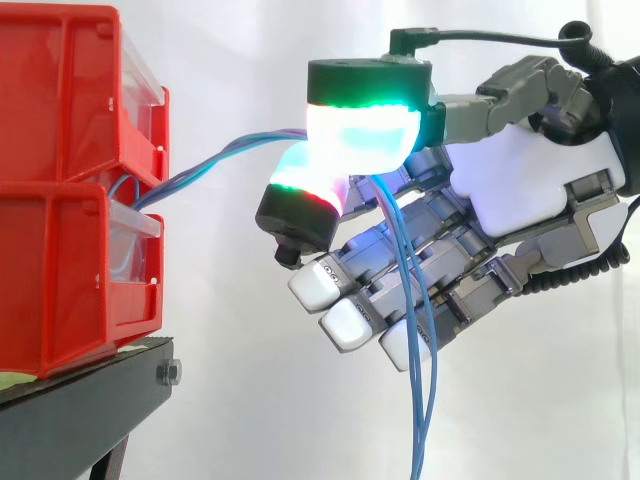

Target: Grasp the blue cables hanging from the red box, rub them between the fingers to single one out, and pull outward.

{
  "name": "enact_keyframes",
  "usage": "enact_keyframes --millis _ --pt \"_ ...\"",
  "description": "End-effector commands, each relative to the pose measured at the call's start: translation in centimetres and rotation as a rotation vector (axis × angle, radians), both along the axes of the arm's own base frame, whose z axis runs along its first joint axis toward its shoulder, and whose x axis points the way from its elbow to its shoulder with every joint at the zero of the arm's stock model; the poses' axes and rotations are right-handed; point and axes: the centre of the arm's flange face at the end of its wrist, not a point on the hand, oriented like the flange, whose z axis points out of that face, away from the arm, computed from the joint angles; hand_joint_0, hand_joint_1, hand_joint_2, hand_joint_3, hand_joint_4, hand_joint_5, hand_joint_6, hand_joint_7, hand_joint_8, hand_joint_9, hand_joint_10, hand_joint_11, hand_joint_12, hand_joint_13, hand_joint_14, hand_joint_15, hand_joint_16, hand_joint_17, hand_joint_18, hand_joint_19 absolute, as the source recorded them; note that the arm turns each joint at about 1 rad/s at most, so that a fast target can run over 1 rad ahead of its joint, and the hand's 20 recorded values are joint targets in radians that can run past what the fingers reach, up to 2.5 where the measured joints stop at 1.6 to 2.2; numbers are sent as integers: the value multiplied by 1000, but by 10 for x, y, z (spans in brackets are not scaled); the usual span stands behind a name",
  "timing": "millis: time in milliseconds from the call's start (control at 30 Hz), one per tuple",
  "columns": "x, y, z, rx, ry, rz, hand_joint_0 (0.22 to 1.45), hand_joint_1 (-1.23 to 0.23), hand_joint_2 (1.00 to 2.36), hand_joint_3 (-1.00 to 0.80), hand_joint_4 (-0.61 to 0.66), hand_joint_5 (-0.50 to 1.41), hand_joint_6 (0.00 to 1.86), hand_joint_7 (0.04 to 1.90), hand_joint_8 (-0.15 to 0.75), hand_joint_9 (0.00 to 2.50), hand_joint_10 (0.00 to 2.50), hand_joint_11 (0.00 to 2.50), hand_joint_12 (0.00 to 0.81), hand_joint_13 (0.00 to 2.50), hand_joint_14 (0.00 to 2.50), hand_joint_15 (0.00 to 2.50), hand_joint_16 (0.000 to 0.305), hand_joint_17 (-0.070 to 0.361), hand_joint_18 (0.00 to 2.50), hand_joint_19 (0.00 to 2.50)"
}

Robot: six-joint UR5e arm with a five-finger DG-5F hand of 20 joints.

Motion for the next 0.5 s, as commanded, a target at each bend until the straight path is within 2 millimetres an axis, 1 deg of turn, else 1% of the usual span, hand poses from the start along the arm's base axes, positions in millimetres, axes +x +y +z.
enact_keyframes --millis 0,33,67,100,133,200,267,333,367,433,467 --pt "0 0 1 1 -2 -1 527 -819 1000 -500 113 -172 888 1065 276 755 12 433 395 717 19 520 48 109 663 509" --pt "0 1 1 1 -2 1 495 -778 1000 -500 121 -169 886 1061 286 771 12 439 405 731 19 516 50 113 678 517" --pt "0 1 -1 0 -1 1 459 -691 1000 -500 131 -163 880 1063 308 808 11 434 422 751 19 522 53 120 699 511" --pt "0 0 -1 0 -1 -1 459 -687 1000 -500 130 -163 879 1067 310 814 12 436 423 753 17 526 54 121 699 519" --pt "0 1 1 1 -2 1 443 -647 1000 -500 133 -160 877 1060 318 823 13 418 435 772 18 523 55 125 712 520" --pt "0 1 0 0 -1 1 439 -590 1000 -500 132 -158 872 1058 319 844 11 417 437 789 19 524 57 127 720 527" --pt "0 1 0 1 -1 2 478 -556 1000 -500 122 -156 865 1080 311 857 12 430 423 782 17 534 53 120 692 546" --pt "0 0 0 0 1 1 520 -574 1000 -500 109 -155 860 1116 298 855 12 426 406 773 18 536 50 113 664 563" --pt "0 1 0 1 -1 2 564 -607 1006 -408 103 -153 859 1144 290 861 13 436 393 771 19 545 48 108 646 577" --pt "0 0 1 1 -1 1 571 -636 1011 -313 94 -152 861 1162 289 867 15 440 393 772 20 546 48 107 645 578" --pt "0 0 2 1 -4 1 583 -682 1012 -234 94 -150 864 1160 308 878 14 434 412 794 18 535 52 116 682 547"
